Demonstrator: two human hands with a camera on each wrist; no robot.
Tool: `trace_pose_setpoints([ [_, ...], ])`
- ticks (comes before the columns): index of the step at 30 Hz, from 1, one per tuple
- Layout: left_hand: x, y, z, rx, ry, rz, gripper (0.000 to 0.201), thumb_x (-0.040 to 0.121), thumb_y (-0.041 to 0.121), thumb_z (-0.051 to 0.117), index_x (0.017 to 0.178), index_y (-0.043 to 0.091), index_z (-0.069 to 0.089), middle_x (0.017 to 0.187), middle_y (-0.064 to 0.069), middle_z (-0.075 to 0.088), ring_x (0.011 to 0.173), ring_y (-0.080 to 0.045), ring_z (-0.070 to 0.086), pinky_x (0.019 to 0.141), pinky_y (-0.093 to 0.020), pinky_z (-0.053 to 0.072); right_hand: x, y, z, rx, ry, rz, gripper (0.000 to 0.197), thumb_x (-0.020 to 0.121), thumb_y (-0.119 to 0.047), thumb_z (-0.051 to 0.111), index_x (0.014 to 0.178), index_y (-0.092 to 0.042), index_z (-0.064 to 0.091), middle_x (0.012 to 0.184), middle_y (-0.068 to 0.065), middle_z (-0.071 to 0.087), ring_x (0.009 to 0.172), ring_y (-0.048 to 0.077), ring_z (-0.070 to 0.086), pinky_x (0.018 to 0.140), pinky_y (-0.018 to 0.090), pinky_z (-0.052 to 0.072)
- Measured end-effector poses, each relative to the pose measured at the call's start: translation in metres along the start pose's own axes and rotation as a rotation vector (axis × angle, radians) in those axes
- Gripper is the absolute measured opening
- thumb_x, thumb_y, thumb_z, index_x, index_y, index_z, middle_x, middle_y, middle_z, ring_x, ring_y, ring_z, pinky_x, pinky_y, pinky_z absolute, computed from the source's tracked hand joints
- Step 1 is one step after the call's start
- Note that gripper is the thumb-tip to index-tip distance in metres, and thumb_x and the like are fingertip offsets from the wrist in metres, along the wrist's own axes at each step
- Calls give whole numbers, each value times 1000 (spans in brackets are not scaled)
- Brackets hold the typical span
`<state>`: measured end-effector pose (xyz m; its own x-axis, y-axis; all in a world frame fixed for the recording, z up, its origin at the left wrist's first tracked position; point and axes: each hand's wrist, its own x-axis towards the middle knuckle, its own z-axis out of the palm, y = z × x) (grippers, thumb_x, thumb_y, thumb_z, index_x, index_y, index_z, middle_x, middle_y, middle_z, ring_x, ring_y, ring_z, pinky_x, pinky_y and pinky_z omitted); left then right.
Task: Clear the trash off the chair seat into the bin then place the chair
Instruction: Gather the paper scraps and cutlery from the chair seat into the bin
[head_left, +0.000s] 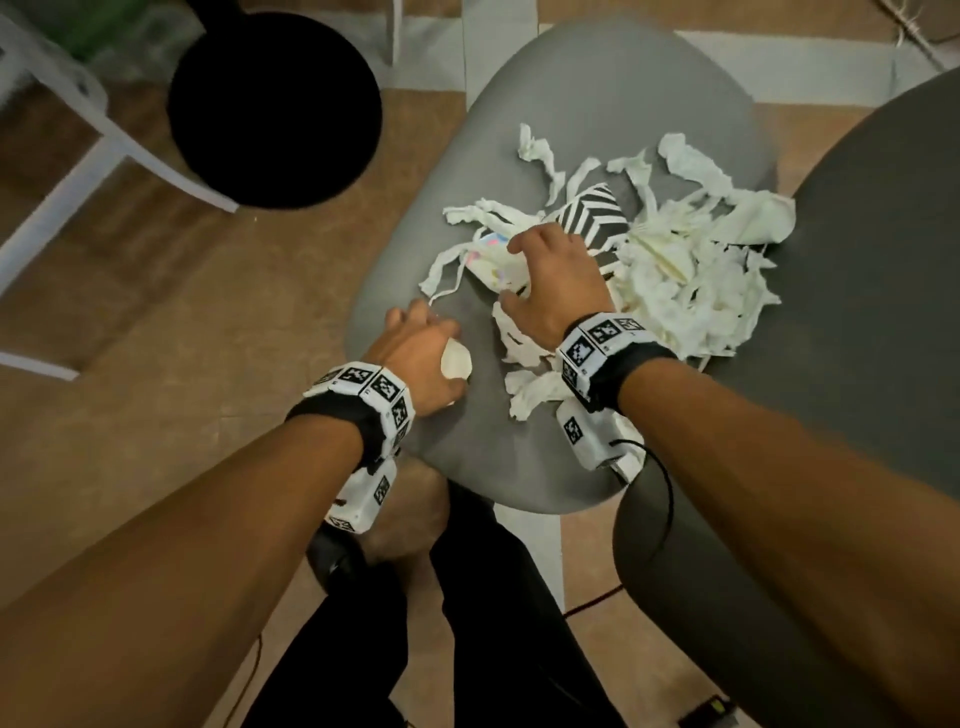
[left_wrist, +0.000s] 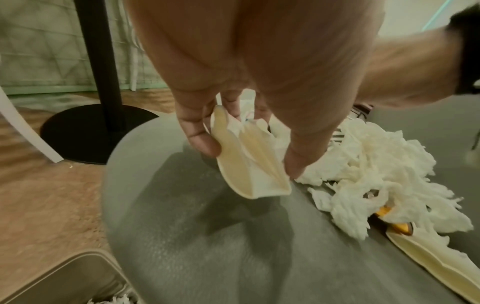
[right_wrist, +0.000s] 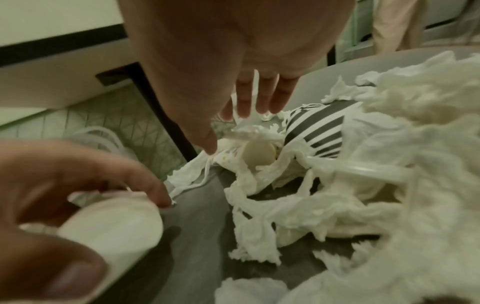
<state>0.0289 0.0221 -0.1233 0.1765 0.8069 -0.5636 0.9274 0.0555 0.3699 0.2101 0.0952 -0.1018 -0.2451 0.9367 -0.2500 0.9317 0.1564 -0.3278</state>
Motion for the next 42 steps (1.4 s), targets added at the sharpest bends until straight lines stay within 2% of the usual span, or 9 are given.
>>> trace_pose_setpoints([
  [3, -2, -5, -7, -68, 36, -42, 53, 70, 45, 73, 118, 28, 56, 122, -1, 41, 116, -29, 38, 92, -42, 46, 18, -8, 10, -158, -148, 2, 71, 75, -38, 70, 140, -21, 44, 143, 5, 46, 134, 35, 39, 111, 51, 36],
  [6, -5, -15, -10, -128, 90, -82, 53, 71, 44, 73, 120, 31, 57, 123, -1, 43, 117, -28, 40, 95, -43, 45, 29, -17, 17, -255, -218, 33, 70, 81, -31, 70, 143, -23, 40, 144, 7, 46, 134, 38, 40, 110, 54, 32],
  [10, -5, -27, -14, -139, 110, -110, 58, 71, 44, 73, 125, 35, 55, 126, -1, 45, 121, -29, 39, 99, -44, 43, 29, -30, 21, -368, -101, -36, 49, 88, -11, 53, 135, -23, 49, 135, 8, 56, 126, 37, 47, 101, 57, 38],
  [18, -19, -53, -8, -288, 166, -208, 54, 68, 49, 71, 118, 33, 56, 118, -1, 45, 119, -31, 44, 97, -40, 44, -1, -53, 0, -228, 60, -209, 25, 93, -25, 53, 114, -15, 61, 105, 8, 67, 104, 36, 59, 74, 44, 51],
  [24, -51, -87, 7, -411, 211, -294, 57, 66, 51, 70, 119, 34, 58, 128, -1, 48, 119, -30, 48, 98, -38, 44, -31, -86, 3, -166, 17, -297, 21, 85, -19, 53, 103, -13, 63, 91, 11, 68, 89, 37, 59, 60, 36, 44],
  [28, -69, -119, 21, -531, 220, -391, 53, 67, 53, 71, 116, 39, 58, 124, -4, 53, 113, -28, 56, 99, -41, 48, -54, -131, 15, -11, 1, -322, 28, 88, -23, 54, 113, -17, 65, 100, 6, 71, 92, 33, 60, 67, 38, 50],
  [32, -86, -157, 42, -606, 173, -496, 66, 58, 61, 68, 116, 30, 62, 116, -1, 66, 103, -24, 64, 91, -40, 54, -76, -185, 51, 276, -93, -155, 30, 87, -29, 54, 113, -20, 67, 99, 9, 73, 88, 32, 66, 74, 39, 55],
  [36, -108, -196, 69, -549, 10, -687, 72, 48, 65, 62, 106, 23, 60, 112, -10, 64, 98, -35, 64, 84, -45, 56, -83, -211, 107, 64, -406, -29, 34, 87, -25, 54, 120, -21, 62, 104, 13, 70, 94, 38, 65, 79, 38, 52],
  [42, -116, -227, 112, -628, 34, -755, 68, 53, 56, 70, 112, 23, 59, 123, -11, 56, 108, -36, 61, 89, -46, 55, -82, -209, 186, -7, -546, 61, 35, 95, -28, 54, 129, -17, 57, 121, 15, 67, 112, 37, 62, 88, 38, 51],
])
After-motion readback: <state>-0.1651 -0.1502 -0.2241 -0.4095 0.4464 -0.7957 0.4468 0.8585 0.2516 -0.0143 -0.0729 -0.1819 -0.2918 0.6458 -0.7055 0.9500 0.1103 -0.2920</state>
